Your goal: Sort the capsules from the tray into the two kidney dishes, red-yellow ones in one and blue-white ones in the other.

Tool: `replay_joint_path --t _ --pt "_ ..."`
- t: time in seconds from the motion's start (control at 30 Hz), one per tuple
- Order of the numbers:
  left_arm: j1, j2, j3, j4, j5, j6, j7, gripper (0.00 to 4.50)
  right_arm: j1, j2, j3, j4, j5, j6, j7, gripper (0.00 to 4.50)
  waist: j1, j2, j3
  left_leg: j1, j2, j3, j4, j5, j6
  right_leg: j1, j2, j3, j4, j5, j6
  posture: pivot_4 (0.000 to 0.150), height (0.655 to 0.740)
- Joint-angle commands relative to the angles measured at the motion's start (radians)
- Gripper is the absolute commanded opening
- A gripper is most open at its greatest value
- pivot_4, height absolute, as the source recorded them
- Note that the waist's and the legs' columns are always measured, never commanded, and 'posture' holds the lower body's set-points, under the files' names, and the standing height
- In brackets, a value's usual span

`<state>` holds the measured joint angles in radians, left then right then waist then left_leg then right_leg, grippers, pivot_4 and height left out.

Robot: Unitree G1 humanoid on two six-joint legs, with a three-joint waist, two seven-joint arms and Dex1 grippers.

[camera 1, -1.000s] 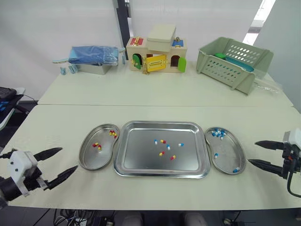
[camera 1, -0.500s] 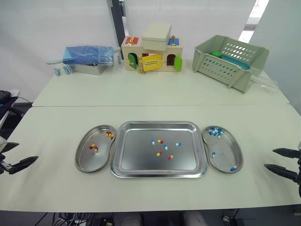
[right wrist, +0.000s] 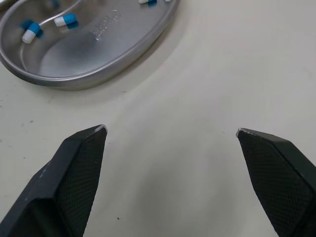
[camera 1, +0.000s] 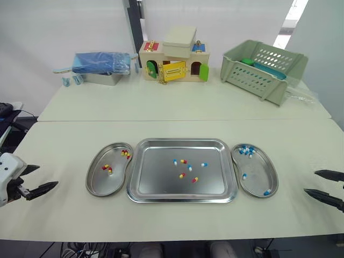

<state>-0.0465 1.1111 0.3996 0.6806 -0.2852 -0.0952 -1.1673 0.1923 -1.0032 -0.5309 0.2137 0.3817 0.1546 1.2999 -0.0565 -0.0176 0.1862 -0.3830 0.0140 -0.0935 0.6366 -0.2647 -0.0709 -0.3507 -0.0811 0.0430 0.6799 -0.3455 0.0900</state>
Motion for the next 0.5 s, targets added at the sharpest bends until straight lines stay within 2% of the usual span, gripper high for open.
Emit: replay_joint_path --t 0.03,0.37,0.5 --pt "0.002 -0.008 0.0 -0.098 -0.015 0.015 -0.012 4.5 0.039 0.025 -0.064 -0.079 0.051 -0.009 -0.001 4.44 0.0 0.0 0.0 0.0 0.0 0.0 0.0 0.0 0.0 0.0 0.0 0.0 0.0 0.0 0.0 0.15 0.74" --pt "0.007 -0.043 0.008 -0.343 -0.059 0.138 -0.022 4.5 0.135 0.1 -0.087 -0.31 0.13 0.051 -0.04 4.44 0.0 0.0 0.0 0.001 0.0 0.0 0.0 0.0 0.0 0.001 0.0 0.0 0.0 0.0 0.0 0.15 0.74" --pt "0.088 -0.119 0.056 -0.478 -0.108 0.121 -0.018 4.5 0.11 0.093 -0.063 -0.449 0.193 0.13 -0.074 4.44 -0.001 0.0 0.0 0.001 0.0 0.001 0.0 0.0 0.0 0.001 0.0 0.001 0.0 0.0 0.0 0.15 0.74"
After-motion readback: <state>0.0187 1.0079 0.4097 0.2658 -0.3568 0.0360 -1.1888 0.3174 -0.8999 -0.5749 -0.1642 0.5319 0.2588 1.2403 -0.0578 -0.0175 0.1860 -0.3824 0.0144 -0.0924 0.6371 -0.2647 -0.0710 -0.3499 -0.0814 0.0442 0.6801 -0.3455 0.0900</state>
